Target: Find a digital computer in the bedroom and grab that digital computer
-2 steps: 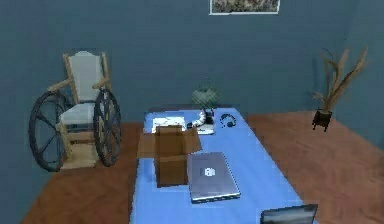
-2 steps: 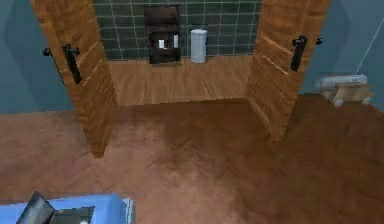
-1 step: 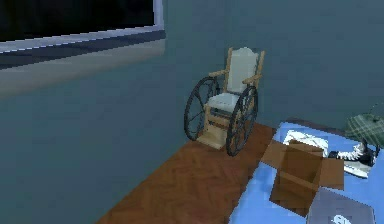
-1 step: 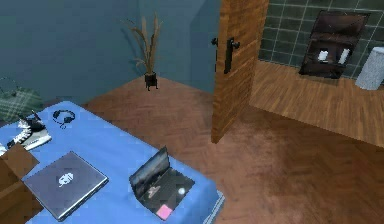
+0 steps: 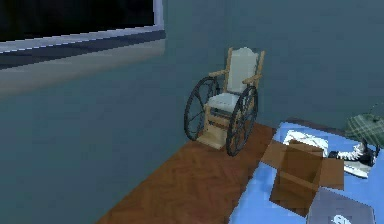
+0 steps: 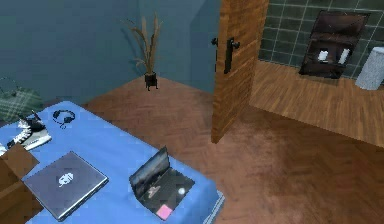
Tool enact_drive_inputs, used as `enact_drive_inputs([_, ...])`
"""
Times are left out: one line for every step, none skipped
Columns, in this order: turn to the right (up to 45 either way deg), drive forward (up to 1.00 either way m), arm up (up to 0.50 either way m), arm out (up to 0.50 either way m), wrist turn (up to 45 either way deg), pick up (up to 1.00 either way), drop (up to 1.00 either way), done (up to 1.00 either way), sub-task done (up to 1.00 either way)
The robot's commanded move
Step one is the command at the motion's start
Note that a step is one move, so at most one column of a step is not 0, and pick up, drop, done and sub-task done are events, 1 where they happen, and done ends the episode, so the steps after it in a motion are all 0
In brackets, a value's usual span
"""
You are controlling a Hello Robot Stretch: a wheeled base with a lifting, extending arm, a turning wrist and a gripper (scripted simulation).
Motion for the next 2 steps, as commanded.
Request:
enact_drive_inputs([0.0, 0.00, 0.00, 0.30, 0.0, 0.00, 0.00, 0.00, 0.00])
enact_drive_inputs([0.0, 0.00, 0.00, 0.00, 45.0, 0.00, 0.00, 0.00, 0.00])
